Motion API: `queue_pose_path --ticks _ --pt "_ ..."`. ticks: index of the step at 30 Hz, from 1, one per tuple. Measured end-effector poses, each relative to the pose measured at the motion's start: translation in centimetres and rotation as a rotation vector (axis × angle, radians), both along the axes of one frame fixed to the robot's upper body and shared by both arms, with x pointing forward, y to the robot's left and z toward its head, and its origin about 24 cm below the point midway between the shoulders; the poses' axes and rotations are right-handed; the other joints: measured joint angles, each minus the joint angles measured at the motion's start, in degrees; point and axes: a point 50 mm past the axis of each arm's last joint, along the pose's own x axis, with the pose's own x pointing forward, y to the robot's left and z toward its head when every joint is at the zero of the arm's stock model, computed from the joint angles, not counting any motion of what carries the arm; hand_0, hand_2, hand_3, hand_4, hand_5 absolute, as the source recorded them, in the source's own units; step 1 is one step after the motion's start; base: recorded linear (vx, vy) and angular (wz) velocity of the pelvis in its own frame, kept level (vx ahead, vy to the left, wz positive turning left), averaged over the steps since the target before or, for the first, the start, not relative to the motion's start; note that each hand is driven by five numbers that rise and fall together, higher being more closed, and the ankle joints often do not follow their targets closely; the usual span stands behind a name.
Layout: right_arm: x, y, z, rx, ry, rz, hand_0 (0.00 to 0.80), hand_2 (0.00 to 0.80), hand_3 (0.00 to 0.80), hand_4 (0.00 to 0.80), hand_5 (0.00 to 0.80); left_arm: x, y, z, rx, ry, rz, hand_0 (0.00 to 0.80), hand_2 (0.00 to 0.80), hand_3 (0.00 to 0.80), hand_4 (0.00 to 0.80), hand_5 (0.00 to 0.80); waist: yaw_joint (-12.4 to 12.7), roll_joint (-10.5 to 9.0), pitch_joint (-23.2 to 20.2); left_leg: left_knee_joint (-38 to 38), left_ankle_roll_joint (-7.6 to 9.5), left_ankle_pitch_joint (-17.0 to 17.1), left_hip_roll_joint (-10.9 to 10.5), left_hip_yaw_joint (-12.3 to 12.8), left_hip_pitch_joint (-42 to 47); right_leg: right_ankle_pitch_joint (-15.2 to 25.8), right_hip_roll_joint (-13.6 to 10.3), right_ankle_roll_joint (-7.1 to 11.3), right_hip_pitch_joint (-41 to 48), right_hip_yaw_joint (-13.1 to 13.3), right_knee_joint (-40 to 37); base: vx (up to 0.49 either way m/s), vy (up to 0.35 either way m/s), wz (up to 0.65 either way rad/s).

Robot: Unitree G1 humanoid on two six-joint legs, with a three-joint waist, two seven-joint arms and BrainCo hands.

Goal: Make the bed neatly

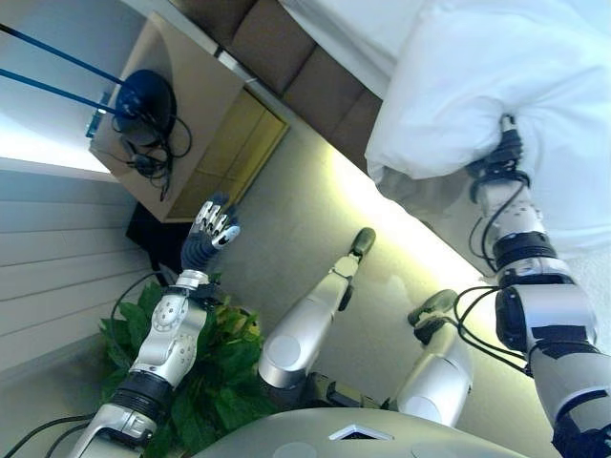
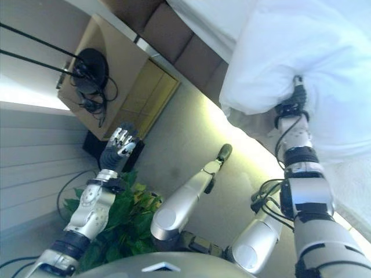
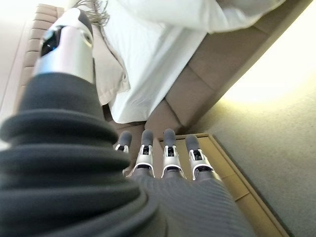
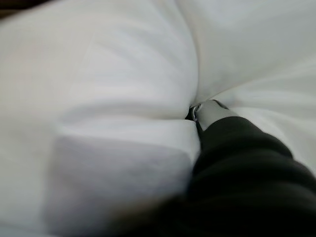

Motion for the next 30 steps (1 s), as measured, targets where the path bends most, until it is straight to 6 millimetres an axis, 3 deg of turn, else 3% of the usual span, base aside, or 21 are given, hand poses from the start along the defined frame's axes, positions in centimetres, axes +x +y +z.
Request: queue_pose_path --ticks 6,17,26,27,28,30 --pt "0.5 3.5 0.1 -0.195 0.079 0.073 0.8 0.8 0.8 0.8 0.8 0.1 -1.4 -0.4 -0.019 0.031 -0.026 0.0 0.0 0.0 0.0 0.0 0.2 0.94 -0.7 -0.7 0.02 0.1 -0.2 -0.3 1.1 -0.8 -0.2 0.35 1.0 -0.1 0.0 0.005 0.009 0.05" --pt "0.5 9.2 -0.3 -0.316 0.126 0.194 0.8 0.8 0.8 0.8 0.8 0.0 -2.3 -1.0 -0.015 0.064 -0.061 0.0 0.0 0.0 0.0 0.0 0.7 2.13 -3.5 -1.3 -0.71 -0.2 -0.3 -1.6 2.5 -2.6 -0.5 0.33 2.5 -1.2 1.1 0.016 -0.018 0.06" --pt "0.0 9.2 -1.8 -0.357 0.222 0.178 0.8 0.8 0.8 0.8 0.8 0.0 -2.9 -1.3 -0.04 0.078 -0.071 0.0 0.0 0.0 0.0 0.0 1.5 2.22 -4.2 -1.1 -0.95 0.0 -0.1 -1.8 2.6 -3.1 -0.3 0.09 2.5 -1.4 1.6 -0.024 -0.041 0.0" --pt "-0.1 9.1 -2.1 -0.358 0.237 0.177 0.565 0.565 0.565 0.565 0.565 0.0 -3.0 -1.3 -0.041 0.078 -0.071 0.0 0.0 0.0 0.0 0.0 1.5 2.08 -4.3 -1.1 -0.98 0.0 -0.1 -1.9 2.5 -3.1 -0.3 0.09 2.5 -1.4 1.6 -0.035 -0.049 0.01" --pt "-0.2 9.0 -2.5 -0.361 0.255 0.182 0.0 0.0 0.0 0.0 0.0 0.1 -3.0 -1.3 -0.04 0.078 -0.07 0.0 0.0 0.0 0.0 0.0 1.5 1.92 -4.4 -1.1 -1.04 -0.1 -0.1 -1.9 2.5 -3.1 -0.3 0.09 2.5 -1.4 1.6 -0.027 -0.045 0.01" --pt "-0.4 9.2 -3.3 -0.381 0.285 0.211 0.0 0.0 0.0 0.0 0.0 0.1 -3.0 -1.3 -0.027 0.078 -0.067 0.0 0.0 0.0 0.0 0.0 1.6 1.53 -4.5 -1.1 -1.07 -0.1 -0.1 -2.0 2.3 -3.1 -0.2 0.08 2.4 -1.5 1.5 -0.023 -0.036 0.01"
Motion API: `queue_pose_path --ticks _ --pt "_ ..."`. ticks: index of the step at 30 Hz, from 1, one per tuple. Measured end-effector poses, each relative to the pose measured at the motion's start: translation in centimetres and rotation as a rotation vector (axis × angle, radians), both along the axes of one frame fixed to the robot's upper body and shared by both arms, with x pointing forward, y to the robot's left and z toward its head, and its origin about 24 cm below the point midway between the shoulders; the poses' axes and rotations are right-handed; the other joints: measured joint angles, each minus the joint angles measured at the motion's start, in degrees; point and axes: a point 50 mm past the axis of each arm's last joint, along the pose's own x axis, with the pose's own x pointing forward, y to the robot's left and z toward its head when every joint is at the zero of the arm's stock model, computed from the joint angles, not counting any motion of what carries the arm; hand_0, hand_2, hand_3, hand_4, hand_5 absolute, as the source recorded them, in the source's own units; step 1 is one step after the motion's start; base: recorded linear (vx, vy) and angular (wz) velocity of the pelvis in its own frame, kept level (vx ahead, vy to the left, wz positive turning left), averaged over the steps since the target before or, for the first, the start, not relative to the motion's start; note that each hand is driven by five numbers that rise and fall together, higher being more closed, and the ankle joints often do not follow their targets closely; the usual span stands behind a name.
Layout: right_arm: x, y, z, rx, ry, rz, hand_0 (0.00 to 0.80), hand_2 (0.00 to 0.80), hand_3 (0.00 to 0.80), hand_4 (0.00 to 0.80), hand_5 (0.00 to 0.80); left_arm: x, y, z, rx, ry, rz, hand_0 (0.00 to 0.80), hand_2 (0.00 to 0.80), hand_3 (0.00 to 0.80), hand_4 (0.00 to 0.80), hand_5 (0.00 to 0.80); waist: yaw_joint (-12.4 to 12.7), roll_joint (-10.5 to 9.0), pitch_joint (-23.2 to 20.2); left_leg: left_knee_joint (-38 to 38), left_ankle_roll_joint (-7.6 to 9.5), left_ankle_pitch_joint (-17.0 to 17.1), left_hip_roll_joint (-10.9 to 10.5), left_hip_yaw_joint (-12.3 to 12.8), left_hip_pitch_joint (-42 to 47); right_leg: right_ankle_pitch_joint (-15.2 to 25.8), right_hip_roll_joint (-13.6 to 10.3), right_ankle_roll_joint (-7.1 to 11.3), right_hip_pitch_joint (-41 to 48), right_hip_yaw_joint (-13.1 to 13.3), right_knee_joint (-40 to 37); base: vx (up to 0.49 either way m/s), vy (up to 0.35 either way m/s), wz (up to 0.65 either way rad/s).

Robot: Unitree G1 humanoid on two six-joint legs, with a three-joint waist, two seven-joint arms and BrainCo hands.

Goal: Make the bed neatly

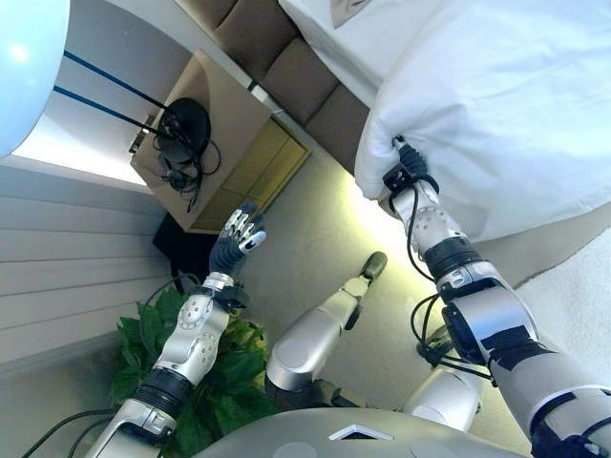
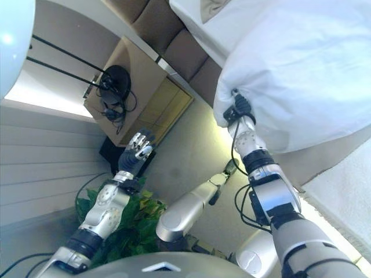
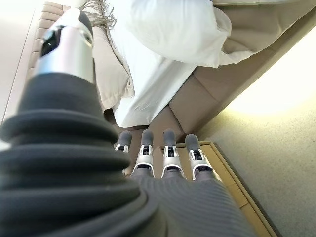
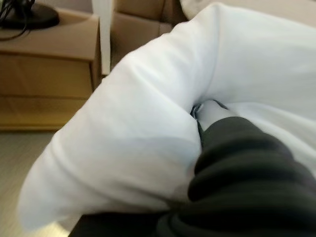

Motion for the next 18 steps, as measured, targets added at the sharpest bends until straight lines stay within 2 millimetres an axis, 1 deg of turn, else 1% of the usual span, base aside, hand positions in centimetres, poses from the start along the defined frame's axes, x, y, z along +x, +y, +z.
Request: queue_pose_path --ticks 2,6,9,13,16,18 --pt "-0.2 0.1 -0.7 -0.011 0.026 0.021 0.0 0.0 0.0 0.0 0.0 0.0 -0.1 0.0 0.022 -0.007 -0.006 0.0 0.0 0.0 0.0 0.0 0.1 -0.33 -0.1 0.0 -0.02 0.0 0.0 0.0 -0.1 0.0 0.0 0.0 0.0 0.0 -0.1 0.0 0.0 0.0" --pt "-0.5 0.2 -1.2 -0.003 0.028 0.052 0.0 0.0 0.0 0.0 0.0 0.0 -0.1 0.1 0.023 -0.006 -0.007 0.0 0.0 0.0 0.0 0.0 0.1 -0.48 -0.2 0.0 -0.03 0.0 0.0 -0.1 -0.2 0.0 0.1 0.01 0.0 -0.1 -0.3 0.0 0.0 0.0" --pt "-0.8 0.2 -1.8 0.003 0.033 0.063 0.0 0.0 0.0 0.0 0.0 0.0 0.0 0.1 0.025 -0.006 -0.007 0.0 0.0 0.0 0.0 0.0 0.2 -1.39 -0.6 0.0 0.01 0.0 0.1 -0.1 -0.5 0.0 0.3 0.02 -0.1 -0.1 -0.6 -0.002 -0.027 0.0" --pt "-2.2 0.7 -4.2 0.038 0.063 0.067 0.0 0.0 0.0 0.0 0.0 0.2 0.4 0.3 0.037 -0.012 0.002 0.0 0.0 0.0 0.0 0.0 0.2 -3.74 -1.5 0.1 -0.21 -0.2 0.6 -0.1 -1.1 0.3 1.1 -0.17 -0.4 -0.1 -1.5 0.0 -0.027 -0.03" --pt "-3.6 0.4 -6.4 0.036 0.122 0.063 0.0 0.0 0.0 0.0 0.0 0.3 0.6 0.4 0.038 -0.019 0.013 0.0 0.0 0.0 0.0 0.0 0.1 -4.06 -1.6 0.2 -0.22 -0.2 0.8 0.0 -1.0 0.4 1.3 -0.26 -0.4 -0.1 -1.7 -0.027 -0.01 -0.04" --pt "-4.9 0.3 -8.4 0.034 0.191 0.059 0.0 0.0 0.0 0.0 0.0 0.3 0.7 0.4 0.039 -0.015 0.023 0.0 0.0 0.0 0.0 0.0 0.1 -4.16 -1.5 0.3 -0.22 -0.2 1.3 0.2 -1.0 0.9 1.9 -0.69 -0.1 0.0 -2.6 -0.044 -0.012 -0.1"
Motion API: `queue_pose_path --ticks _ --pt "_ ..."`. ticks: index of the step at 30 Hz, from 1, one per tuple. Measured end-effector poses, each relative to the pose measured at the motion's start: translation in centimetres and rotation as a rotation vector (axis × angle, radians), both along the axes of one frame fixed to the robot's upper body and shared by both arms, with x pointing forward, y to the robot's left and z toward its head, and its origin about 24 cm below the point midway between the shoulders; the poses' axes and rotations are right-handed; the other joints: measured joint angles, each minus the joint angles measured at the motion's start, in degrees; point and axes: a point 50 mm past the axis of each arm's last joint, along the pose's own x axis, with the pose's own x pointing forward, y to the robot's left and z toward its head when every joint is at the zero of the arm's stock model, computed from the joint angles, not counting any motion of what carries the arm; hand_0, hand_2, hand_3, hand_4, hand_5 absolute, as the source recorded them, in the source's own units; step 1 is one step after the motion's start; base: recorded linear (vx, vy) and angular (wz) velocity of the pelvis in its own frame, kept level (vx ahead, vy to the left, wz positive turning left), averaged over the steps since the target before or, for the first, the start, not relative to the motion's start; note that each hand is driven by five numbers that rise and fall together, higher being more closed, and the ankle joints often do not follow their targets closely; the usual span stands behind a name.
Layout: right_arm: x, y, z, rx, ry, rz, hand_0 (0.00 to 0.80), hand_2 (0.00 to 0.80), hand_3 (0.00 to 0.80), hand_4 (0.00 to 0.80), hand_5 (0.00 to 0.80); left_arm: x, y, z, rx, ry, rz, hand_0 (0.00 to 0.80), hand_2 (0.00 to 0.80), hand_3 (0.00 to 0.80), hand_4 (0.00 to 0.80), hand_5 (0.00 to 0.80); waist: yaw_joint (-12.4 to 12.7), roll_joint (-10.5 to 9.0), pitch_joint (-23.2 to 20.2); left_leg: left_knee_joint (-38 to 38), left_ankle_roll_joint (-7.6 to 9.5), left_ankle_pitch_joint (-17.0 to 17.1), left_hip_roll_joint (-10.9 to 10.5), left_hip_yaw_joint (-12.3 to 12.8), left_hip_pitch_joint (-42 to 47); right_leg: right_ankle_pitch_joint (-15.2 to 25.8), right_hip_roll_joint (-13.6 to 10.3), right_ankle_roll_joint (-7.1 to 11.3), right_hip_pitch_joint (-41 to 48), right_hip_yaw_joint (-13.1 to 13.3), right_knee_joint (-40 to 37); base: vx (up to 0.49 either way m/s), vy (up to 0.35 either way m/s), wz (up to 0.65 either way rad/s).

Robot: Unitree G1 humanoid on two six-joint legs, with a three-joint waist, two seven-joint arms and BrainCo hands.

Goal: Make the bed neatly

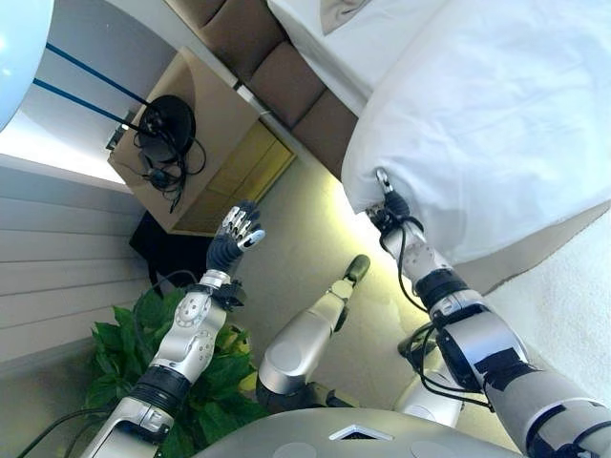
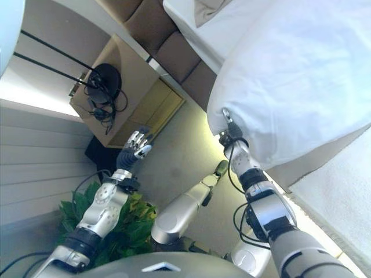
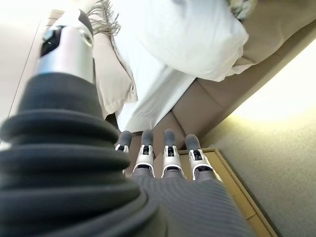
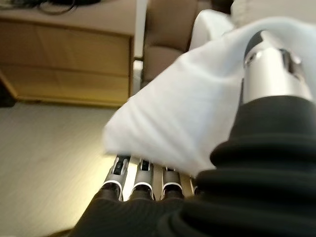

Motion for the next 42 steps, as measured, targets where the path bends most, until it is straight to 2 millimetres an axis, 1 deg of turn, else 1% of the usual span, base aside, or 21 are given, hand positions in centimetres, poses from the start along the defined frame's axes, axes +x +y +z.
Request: queue_pose_path --ticks 4,7,9,10,12,16,19,21,22,24,25,28,30,31,32,34,36,37,39,40,42 --pt "-3.4 -0.5 -4.3 0.001 0.155 -0.009 0.0 0.0 0.0 0.0 0.0 0.1 0.0 0.2 0.0 -0.01 0.006 0.0 0.0 0.0 0.0 0.0 -0.1 -0.79 0.0 -0.1 -0.31 -0.3 0.6 0.1 0.0 0.6 0.8 -0.24 0.3 0.1 -1.2 -0.024 -0.012 -0.07" --pt "-5.4 -1.4 -6.3 0.008 0.214 -0.013 0.0 0.0 0.0 0.0 0.0 0.1 0.1 0.2 -0.001 -0.021 0.015 0.0 0.0 0.0 0.0 0.0 -0.2 -1.36 -0.2 -0.2 -0.32 -0.3 0.8 0.1 -0.2 1.0 1.2 -0.19 0.3 0.1 -1.9 -0.024 -0.011 -0.05" --pt "-6.3 -1.7 -7.0 0.013 0.234 -0.013 0.0 0.0 0.0 0.0 0.0 0.1 0.2 0.1 0.001 -0.02 0.019 0.0 0.0 0.0 0.0 0.0 -0.4 -1.93 -0.4 -0.4 -0.31 -0.3 0.9 0.2 -0.2 1.1 1.3 -0.17 0.3 0.1 -2.1 0.0 0.0 0.0" --pt "-6.6 -1.8 -7.2 0.019 0.234 -0.007 0.0 0.0 0.0 0.0 0.0 0.1 0.2 0.1 0.001 -0.019 0.022 0.0 0.0 0.0 0.0 0.0 -0.4 -2.22 -0.6 -0.4 -0.06 -0.1 0.9 0.2 -0.3 1.6 1.5 -0.48 0.2 0.1 -2.5 -0.08 0.027 -0.05" --pt "-6.9 -1.8 -7.4 0.033 0.226 0.0 0.0 0.0 0.0 0.0 0.0 0.1 0.4 0.1 0.002 -0.02 0.03 0.0 0.0 0.0 0.0 0.0 -0.6 -2.83 -0.8 -0.6 -0.18 -0.2 1.0 0.4 -0.2 1.8 1.5 -0.37 0.3 0.1 -2.9 -0.068 0.029 -0.05" --pt "-6.3 -2.0 -6.8 0.052 0.142 -0.008 0.0 0.0 0.0 0.0 0.0 0.1 0.4 0.2 0.002 -0.021 0.034 0.0 0.0 0.0 0.0 0.0 -1.5 -3.08 -0.9 -0.8 -0.21 -0.2 1.4 0.4 0.2 2.4 2.1 -0.33 1.2 0.0 -4.4 0.028 -0.032 -0.03" --pt "-5.5 -2.4 -5.6 0.065 0.026 -0.054 0.0 0.0 0.0 0.0 0.0 0.0 0.6 0.0 0.003 -0.016 0.038 0.0 0.0 0.0 0.0 0.0 -1.7 -3.34 -1.0 -1.2 -0.21 -0.2 1.6 0.8 1.7 2.9 2.5 -0.24 2.9 0.0 -5.8 0.032 -0.058 -0.07" --pt "-5.1 -2.3 -4.6 0.067 -0.05 -0.059 0.0 0.0 0.0 0.0 0.0 -0.3 1.2 0.0 0.002 -0.015 0.063 0.0 0.0 0.0 0.0 0.0 -1.8 -4.03 -1.4 -1.4 -0.25 -0.4 2.1 1.1 2.3 3.4 3.2 -0.31 3.7 0.1 -7.1 0.028 -0.074 -0.12" --pt "-5.0 -2.6 -4.2 0.067 -0.083 -0.07 0.0 0.0 0.0 0.0 0.0 -0.3 1.5 0.1 0.002 -0.016 0.073 0.0 0.0 0.0 0.0 0.0 -1.8 -4.46 -1.6 -1.6 -0.27 -0.5 2.3 1.2 2.5 3.6 3.3 -0.34 4.0 0.1 -7.4 0.03 -0.087 -0.09" --pt "-5.1 -2.7 -3.8 0.07 -0.123 -0.08 0.0 0.0 0.0 0.0 0.0 -0.4 1.6 0.1 0.006 -0.013 0.076 0.0 0.0 0.0 0.0 0.0 -1.8 -4.92 -1.8 -2.0 -0.2 -0.6 2.4 1.4 3.5 3.8 3.7 -0.28 5.2 0.1 -8.4 0.042 -0.101 -0.06" --pt "-5.2 -3.1 -3.5 0.072 -0.145 -0.089 0.0 0.0 0.0 0.0 0.0 -0.5 1.8 0.1 0.011 -0.013 0.077 0.0 0.0 0.0 0.0 0.0 -2.2 -5.22 -1.9 -2.2 -0.18 -0.9 2.6 1.6 4.1 4.0 3.9 -0.21 5.8 0.1 -9.0 0.047 -0.097 -0.07" --pt "-5.8 -3.2 -3.0 0.097 -0.215 -0.092 0.0 0.0 0.0 0.0 0.0 -1.3 2.9 -0.3 0.042 -0.002 0.102 0.0 0.0 0.0 0.0 0.0 -3.4 -6.59 -2.7 -3.2 -0.18 -1.0 3.1 1.8 5.6 4.8 4.8 -0.26 7.8 0.2 -11.3 0.052 -0.084 -0.09" --pt "-6.3 -3.9 -2.9 0.102 -0.245 -0.136 0.0 0.0 0.0 0.0 0.0 -1.6 3.3 -0.4 0.054 0.006 0.107 0.0 0.0 0.0 0.0 0.0 -3.9 -7.07 -2.9 -4.0 -0.17 -1.0 3.5 2.1 7.1 5.8 5.5 -0.21 9.6 0.2 -13.6 0.048 -0.071 -0.11" --pt "-6.7 -4.4 -3.0 0.101 -0.248 -0.163 0.0 0.0 0.0 0.0 0.0 -1.6 3.5 -0.4 0.054 0.008 0.115 0.0 0.0 0.0 0.0 0.0 -4.7 -7.43 -3.3 -4.4 -0.21 -1.0 3.6 2.2 7.8 6.1 5.8 -0.17 10.4 0.2 -14.5 0.049 -0.067 -0.08" --pt "-6.9 -4.9 -3.1 0.098 -0.249 -0.191 0.0 0.0 0.0 0.0 0.0 -1.7 3.7 -0.5 0.057 0.012 0.119 0.0 0.0 0.0 0.0 0.0 -4.9 -7.76 -3.5 -4.9 -0.22 -1.0 3.7 2.3 8.4 6.4 6.0 -0.12 11.2 0.2 -15.4 0.044 -0.067 -0.14" --pt "-7.5 -6.0 -3.3 0.094 -0.252 -0.253 0.0 0.0 0.0 0.0 0.0 -1.8 3.8 -0.6 0.062 0.024 0.119 0.0 0.0 0.0 0.0 0.0 -5.0 -8.83 -4.4 -5.7 -0.12 -1.1 4.0 3.5 9.5 7.2 6.5 -0.06 12.0 1.1 -17.0 0.046 -0.067 -0.23" --pt "-7.9 -6.9 -3.5 0.099 -0.252 -0.303 0.0 0.0 0.0 0.0 0.0 -1.8 3.8 -0.7 0.064 0.039 0.116 0.0 0.0 0.0 0.0 0.0 -5.9 -9.51 -5.0 -6.1 -0.09 -1.1 4.1 3.8 10.7 8.1 6.9 0.21 13.6 1.5 -19.0 0.056 -0.06 -0.14" --pt "-8.1 -7.1 -3.6 0.103 -0.249 -0.318 0.0 0.0 0.0 0.0 0.0 -1.9 3.8 -0.8 0.064 0.045 0.118 0.0 0.0 0.0 0.0 0.0 -6.7 -9.87 -5.3 -6.3 -0.09 -1.2 4.3 4.2 11.3 8.4 7.1 0.09 14.5 1.5 -19.9 0.054 -0.058 -0.14" --pt "-8.7 -7.3 -4.0 0.1 -0.234 -0.331 0.0 0.0 0.0 0.0 0.0 -2.2 4.0 -1.1 0.067 0.068 0.125 0.0 0.0 0.0 0.0 0.0 -7.1 -10.81 -6.6 -7.1 -0.14 -1.4 4.6 5.0 12.6 9.1 7.7 0.04 15.6 2.2 -21.8 0.07 -0.059 -0.23" --pt "-9.0 -7.4 -4.2 0.083 -0.227 -0.325 0.0 0.0 0.0 0.0 0.0 -2.2 4.2 -1.2 0.067 0.074 0.13 0.0 0.0 0.0 0.0 0.0 -8.1 -11.18 -7.1 -7.6 -0.13 -1.7 4.8 5.6 13.4 9.5 8.1 0.03 16.4 2.7 -22.7 0.078 -0.058 -0.29" --pt "-9.8 -7.7 -4.7 0.038 -0.205 -0.307 0.0 0.0 0.0 0.0 0.0 -2.5 4.4 -1.6 0.071 0.102 0.14 0.0 0.0 0.0 0.0 0.0 -8.5 -11.92 -8.1 -8.2 -0.11 -1.9 5.3 6.9 15.4 10.4 8.6 0.17 17.9 3.9 -24.3 0.084 -0.069 -0.34"
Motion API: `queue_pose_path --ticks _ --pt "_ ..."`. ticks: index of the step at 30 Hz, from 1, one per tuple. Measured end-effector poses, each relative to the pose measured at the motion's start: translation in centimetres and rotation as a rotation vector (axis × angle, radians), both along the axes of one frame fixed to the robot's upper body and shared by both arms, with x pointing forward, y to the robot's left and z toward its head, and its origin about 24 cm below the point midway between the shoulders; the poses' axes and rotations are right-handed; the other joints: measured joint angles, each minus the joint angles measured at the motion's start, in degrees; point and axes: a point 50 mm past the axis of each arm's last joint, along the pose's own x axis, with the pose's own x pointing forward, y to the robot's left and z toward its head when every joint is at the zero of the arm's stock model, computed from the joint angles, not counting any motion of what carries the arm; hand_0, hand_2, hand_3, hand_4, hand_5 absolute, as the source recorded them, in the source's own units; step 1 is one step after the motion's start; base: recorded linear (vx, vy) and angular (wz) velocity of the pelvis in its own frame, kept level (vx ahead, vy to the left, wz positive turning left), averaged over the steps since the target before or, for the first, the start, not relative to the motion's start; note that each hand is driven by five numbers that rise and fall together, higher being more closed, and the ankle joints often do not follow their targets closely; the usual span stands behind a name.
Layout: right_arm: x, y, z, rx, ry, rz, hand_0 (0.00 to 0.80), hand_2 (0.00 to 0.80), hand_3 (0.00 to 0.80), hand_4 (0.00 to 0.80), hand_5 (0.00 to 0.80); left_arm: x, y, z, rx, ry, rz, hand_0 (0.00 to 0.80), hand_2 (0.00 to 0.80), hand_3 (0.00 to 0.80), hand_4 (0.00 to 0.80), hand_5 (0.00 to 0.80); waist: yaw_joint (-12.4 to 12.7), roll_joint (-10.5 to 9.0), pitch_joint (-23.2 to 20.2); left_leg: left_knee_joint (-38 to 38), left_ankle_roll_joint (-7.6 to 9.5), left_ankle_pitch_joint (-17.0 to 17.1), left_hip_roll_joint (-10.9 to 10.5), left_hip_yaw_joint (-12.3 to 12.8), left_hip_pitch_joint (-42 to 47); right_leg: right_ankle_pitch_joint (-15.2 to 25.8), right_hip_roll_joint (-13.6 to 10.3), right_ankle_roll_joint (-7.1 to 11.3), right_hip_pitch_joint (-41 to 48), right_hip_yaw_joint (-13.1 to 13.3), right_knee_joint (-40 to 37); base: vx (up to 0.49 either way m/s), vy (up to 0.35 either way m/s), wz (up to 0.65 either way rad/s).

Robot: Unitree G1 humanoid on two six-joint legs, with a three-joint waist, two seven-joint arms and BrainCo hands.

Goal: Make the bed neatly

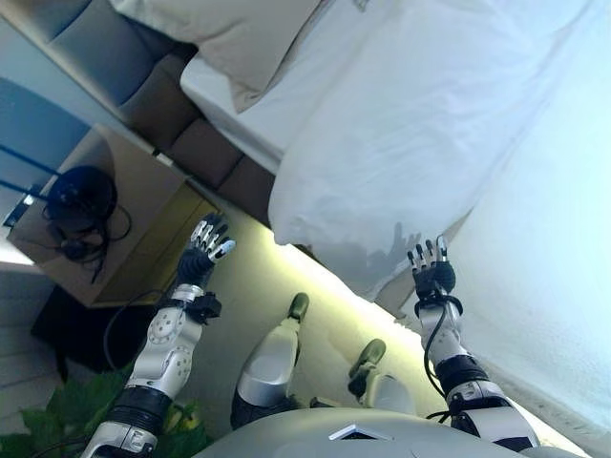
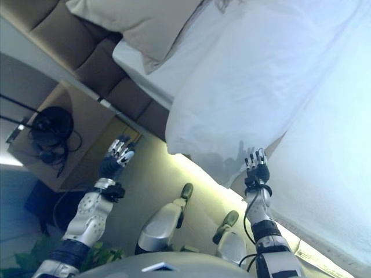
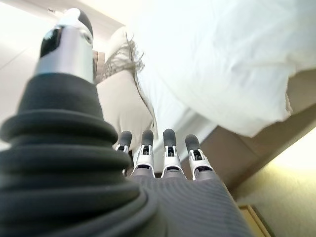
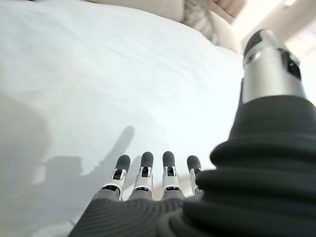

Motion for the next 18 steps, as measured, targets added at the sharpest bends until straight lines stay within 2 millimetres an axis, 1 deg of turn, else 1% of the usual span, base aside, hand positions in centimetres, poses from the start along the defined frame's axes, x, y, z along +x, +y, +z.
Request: queue_pose_path --ticks 1,2,3,5,8,11,14,15,16,18 --pt "-0.5 -0.1 -0.3 -0.023 0.016 0.013 0.0 0.0 0.0 0.0 0.0 -0.1 0.1 -0.1 0.003 0.009 0.008 0.0 0.0 0.0 0.0 0.0 -1.0 -0.41 -0.7 -0.1 -0.1 -0.2 0.2 0.4 0.7 0.2 0.3 -0.01 0.7 0.3 -0.7 0.095 -0.075 -0.23" --pt "-0.9 -0.1 -0.5 -0.04 0.027 0.022 0.0 0.0 0.0 0.0 0.0 -0.2 0.2 -0.3 0.01 0.021 0.008 0.0 0.0 0.0 0.0 0.0 -1.4 -0.6 -1.5 -0.4 -0.17 -0.3 0.4 0.5 1.3 0.3 0.5 0.0 1.4 0.5 -1.0 0.102 -0.065 -0.19" --pt "-1.5 -0.2 -0.7 -0.065 0.043 0.035 0.0 0.0 0.0 0.0 0.0 -0.3 0.1 -0.5 0.019 0.031 0.005 0.0 0.0 0.0 0.0 0.0 -2.5 -1.05 -2.5 -1.0 -0.23 -0.3 0.7 1.2 1.9 0.3 0.7 -0.07 1.5 1.0 -1.3 0.098 -0.061 -0.2" --pt "-2.4 -0.4 -1.1 -0.118 0.075 0.065 0.0 0.0 0.0 0.0 0.0 -0.6 0.2 -0.8 0.026 0.054 0.006 0.0 0.0 0.0 0.0 0.0 -3.2 -1.61 -3.7 -1.8 -0.44 -0.5 1.1 2.1 3.5 0.5 1.3 -0.27 2.5 1.7 -2.0 0.073 -0.071 -0.26" --pt "-3.8 -0.6 -1.9 -0.163 0.13 0.099 0.0 0.0 0.0 0.0 0.0 -1.2 0.8 -1.3 0.022 0.083 0.036 0.0 0.0 0.0 0.0 0.0 -5.6 -2.61 -5.7 -3.4 -0.97 -0.7 2.1 3.1 5.5 0.8 2.3 -0.72 3.9 2.7 -3.7 0.018 -0.085 -0.24" --pt "-5.5 -1.1 -2.8 -0.159 0.188 0.099 0.0 0.0 0.0 0.0 0.0 -1.7 0.9 -1.9 0.013 0.112 0.045 0.0 0.0 0.0 0.0 0.0 -5.9 -3.24 -6.8 -4.6 -1.52 -0.7 3.0 4.3 7.1 1.2 3.3 -1.2 4.9 3.6 -5.0 0.01 -0.063 -0.18" --pt "-6.7 -1.3 -3.3 -0.167 0.221 0.098 0.0 0.0 0.0 0.0 0.0 -2.2 0.9 -2.3 0.009 0.138 0.034 0.0 0.0 0.0 0.0 0.0 -6.2 -3.26 -7.9 -5.3 -1.85 -0.6 3.4 4.5 7.8 1.4 3.9 -1.41 5.6 3.7 -6.0 0.007 -0.013 -0.06" --pt "-6.9 -1.4 -3.3 -0.174 0.225 0.096 0.0 0.0 0.0 0.0 0.0 -2.3 0.9 -2.5 0.008 0.144 0.031 0.0 0.0 0.0 0.0 0.0 -6.6 -3.19 -8.2 -5.3 -1.88 -0.6 3.4 4.5 7.8 1.4 3.9 -1.44 5.7 3.8 -6.2 0.0 0.0 0.0" --pt "-6.9 -1.5 -3.2 -0.185 0.224 0.1 0.0 0.0 0.0 0.0 0.0 -2.4 0.9 -2.6 0.006 0.148 0.029 0.0 0.0 0.0 0.0 0.0 -7.4 -3.04 -8.3 -5.3 -1.88 -0.6 3.4 4.5 7.9 1.4 3.9 -1.42 5.9 3.7 -6.3 0.0 0.0 0.0" --pt "-6.7 -1.4 -2.8 -0.198 0.204 0.105 0.0 0.0 0.0 0.0 0.0 -2.6 0.9 -2.6 -0.006 0.146 0.035 0.0 0.0 0.0 0.0 0.0 -7.7 -2.84 -8.4 -5.3 -1.9 -0.6 3.4 4.8 8.8 1.6 4.0 -1.39 6.7 3.9 -6.7 -0.003 0.034 -0.05"
